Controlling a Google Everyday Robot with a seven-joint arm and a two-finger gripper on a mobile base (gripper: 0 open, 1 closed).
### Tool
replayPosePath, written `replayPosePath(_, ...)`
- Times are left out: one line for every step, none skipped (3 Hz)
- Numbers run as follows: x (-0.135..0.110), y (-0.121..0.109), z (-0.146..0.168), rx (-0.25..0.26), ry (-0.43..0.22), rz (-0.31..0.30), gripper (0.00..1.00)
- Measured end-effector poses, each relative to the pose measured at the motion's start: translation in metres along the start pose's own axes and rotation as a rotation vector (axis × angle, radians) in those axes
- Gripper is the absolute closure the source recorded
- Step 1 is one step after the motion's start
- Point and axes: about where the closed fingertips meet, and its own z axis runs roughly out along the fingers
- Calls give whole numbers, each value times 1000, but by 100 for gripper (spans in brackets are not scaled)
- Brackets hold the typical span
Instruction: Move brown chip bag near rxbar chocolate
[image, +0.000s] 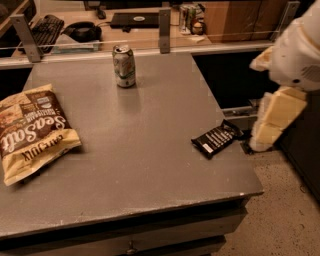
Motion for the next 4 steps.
replayPosePath(-79,1,37,-59,-148,-84,0)
replayPosePath(-171,16,63,-120,-303,-162,0)
replayPosePath(-171,16,63,-120,-303,-162,0)
replayPosePath(-185,13,66,-133,-351,-178,0)
